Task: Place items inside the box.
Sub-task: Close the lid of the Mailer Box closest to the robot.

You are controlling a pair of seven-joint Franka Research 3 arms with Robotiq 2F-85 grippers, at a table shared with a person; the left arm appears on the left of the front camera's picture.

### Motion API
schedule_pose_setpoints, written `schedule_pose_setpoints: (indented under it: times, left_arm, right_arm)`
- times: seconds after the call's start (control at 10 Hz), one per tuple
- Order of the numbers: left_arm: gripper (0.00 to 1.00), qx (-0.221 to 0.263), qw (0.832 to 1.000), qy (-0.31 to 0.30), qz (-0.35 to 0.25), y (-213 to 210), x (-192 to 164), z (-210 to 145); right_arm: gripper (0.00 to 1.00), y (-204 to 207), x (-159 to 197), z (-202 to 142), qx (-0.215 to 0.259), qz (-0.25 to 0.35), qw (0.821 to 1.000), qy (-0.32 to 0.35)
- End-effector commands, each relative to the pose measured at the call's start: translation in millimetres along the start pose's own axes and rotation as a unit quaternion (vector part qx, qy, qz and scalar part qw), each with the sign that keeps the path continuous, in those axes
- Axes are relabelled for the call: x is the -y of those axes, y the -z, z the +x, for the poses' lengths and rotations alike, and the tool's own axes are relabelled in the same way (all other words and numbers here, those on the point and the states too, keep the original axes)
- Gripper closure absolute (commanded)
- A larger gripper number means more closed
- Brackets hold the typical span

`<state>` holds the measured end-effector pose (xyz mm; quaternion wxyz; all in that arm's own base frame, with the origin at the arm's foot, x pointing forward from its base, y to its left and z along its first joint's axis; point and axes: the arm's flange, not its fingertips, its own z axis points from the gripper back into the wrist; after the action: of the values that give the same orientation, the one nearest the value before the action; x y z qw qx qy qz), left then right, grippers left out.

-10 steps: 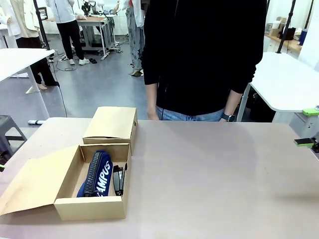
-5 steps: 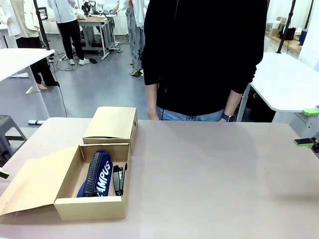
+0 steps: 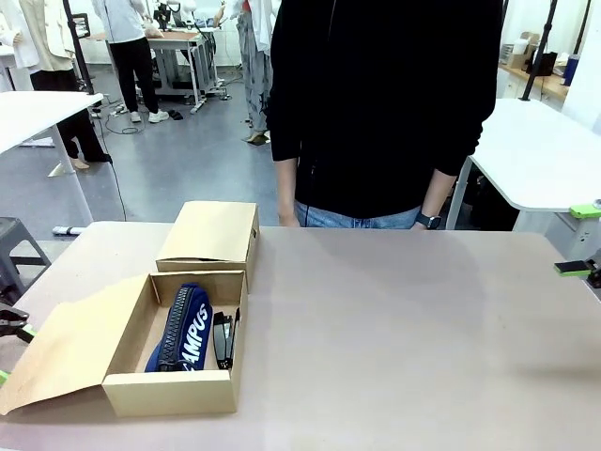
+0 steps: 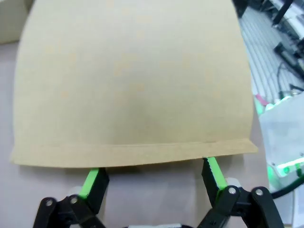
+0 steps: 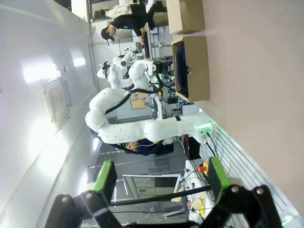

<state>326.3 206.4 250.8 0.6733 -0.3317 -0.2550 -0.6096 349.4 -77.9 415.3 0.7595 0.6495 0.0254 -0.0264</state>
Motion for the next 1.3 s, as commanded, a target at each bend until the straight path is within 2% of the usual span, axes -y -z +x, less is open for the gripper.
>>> schedule_pose_setpoints:
  times: [0.0,0.2,0.6,0.9,1.2]
  left_arm:
    - [0.00,-0.014,0.999,0.010,-0.041,11.1,-1.6,2.3]
    - [0.00,-0.027,0.997,0.026,-0.064,25.8,-3.2,12.4]
    - [0.00,-0.044,0.998,0.022,-0.049,16.6,0.0,9.2]
    - [0.00,-0.114,0.993,0.000,-0.030,6.2,2.6,-0.5]
    - [0.00,-0.145,0.989,-0.011,-0.023,3.3,2.9,-1.7]
  right_arm:
    - [0.00,-1.6,-6.5,0.9,-0.001,0.005,1.000,0.009]
    - [0.00,-1.6,-6.5,0.9,-0.001,0.005,1.000,0.009]
    - [0.00,-1.6,-6.5,0.9,-0.001,0.005,1.000,0.009]
    - [0.00,-1.6,-6.5,0.9,-0.001,0.005,1.000,0.009]
    - [0.00,-1.6,-6.5,0.9,-0.001,0.005,1.000,0.009]
